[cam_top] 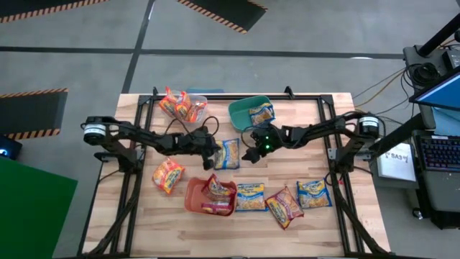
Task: Sort Maruchan noodles
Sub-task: Put the blue noodle pack into the green bin
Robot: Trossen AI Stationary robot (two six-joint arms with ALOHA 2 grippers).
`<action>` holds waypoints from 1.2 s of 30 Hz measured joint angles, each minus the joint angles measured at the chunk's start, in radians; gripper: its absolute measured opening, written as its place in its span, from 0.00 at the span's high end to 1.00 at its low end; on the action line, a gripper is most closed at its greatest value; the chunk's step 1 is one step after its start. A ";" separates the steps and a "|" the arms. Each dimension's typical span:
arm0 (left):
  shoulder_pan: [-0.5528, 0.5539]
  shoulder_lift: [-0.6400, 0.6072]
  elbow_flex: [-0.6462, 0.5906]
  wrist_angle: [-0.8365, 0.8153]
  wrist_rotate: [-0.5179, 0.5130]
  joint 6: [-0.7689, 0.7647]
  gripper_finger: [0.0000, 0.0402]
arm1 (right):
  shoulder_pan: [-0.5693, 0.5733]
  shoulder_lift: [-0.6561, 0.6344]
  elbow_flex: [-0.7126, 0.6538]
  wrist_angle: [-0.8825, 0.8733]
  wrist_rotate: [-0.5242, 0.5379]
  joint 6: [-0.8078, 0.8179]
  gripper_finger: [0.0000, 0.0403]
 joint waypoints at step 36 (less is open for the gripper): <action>0.003 0.147 -0.033 0.080 0.069 -0.023 1.00 | 0.005 0.112 0.024 0.157 0.203 -0.048 0.29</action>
